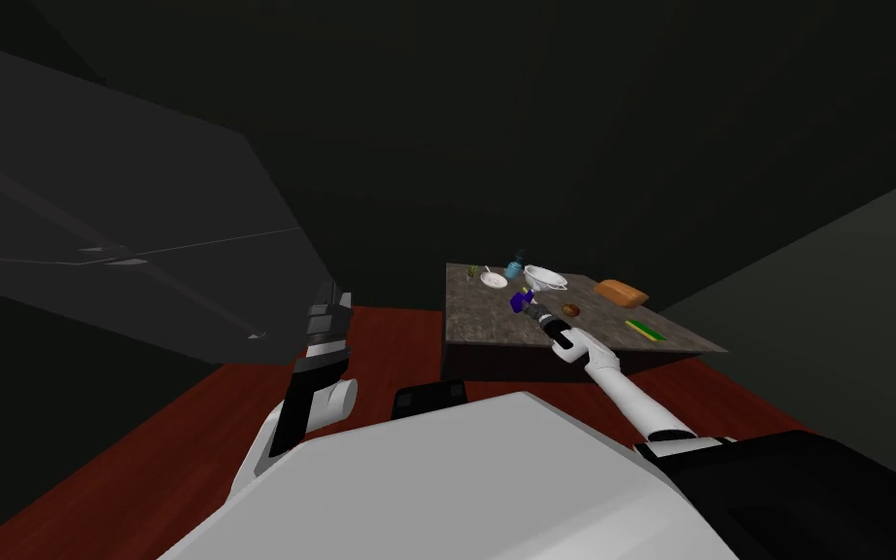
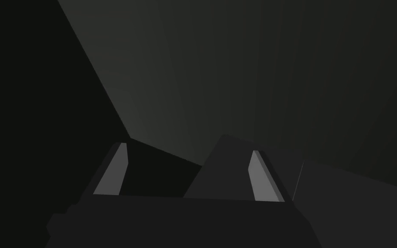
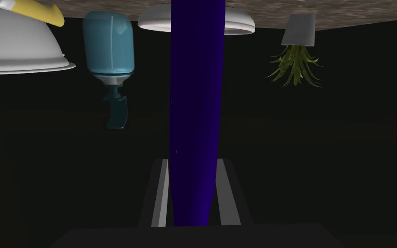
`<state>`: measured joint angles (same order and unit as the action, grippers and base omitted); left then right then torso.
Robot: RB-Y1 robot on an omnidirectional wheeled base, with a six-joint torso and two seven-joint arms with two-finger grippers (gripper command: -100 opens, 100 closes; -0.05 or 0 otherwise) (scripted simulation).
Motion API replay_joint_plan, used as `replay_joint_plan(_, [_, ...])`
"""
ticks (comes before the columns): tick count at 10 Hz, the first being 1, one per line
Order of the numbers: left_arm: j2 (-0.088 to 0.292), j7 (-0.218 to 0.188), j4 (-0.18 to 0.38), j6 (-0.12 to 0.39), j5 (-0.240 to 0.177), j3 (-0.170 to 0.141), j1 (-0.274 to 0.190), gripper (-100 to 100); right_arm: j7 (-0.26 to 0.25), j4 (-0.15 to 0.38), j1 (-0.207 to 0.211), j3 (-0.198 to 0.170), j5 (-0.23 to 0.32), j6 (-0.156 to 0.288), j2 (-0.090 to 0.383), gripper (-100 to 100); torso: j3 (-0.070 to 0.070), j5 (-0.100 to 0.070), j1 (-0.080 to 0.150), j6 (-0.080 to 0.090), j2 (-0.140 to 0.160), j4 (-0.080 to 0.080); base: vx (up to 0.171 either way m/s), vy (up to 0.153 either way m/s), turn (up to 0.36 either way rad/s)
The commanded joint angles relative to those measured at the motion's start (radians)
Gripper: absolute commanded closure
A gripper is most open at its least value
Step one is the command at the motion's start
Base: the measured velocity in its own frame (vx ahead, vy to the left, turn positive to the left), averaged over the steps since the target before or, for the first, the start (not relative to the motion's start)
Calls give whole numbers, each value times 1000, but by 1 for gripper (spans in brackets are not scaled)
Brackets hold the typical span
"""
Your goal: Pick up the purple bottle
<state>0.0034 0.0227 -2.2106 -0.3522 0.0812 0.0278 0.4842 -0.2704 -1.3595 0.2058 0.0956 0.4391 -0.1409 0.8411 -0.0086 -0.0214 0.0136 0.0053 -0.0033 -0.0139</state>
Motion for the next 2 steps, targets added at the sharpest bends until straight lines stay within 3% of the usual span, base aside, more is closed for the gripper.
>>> replay_joint_plan(1, [0,0,0,0,0,0,0,0,0,0,0,0,0,0,0,100,0,0,0,0,0,0,6,-10,-8])
replay_joint_plan(2, [0,0,0,0,0,0,0,0,2,-3,0,2,4,2,-1,0,0,0,-1,0,0,0,0,0,0])
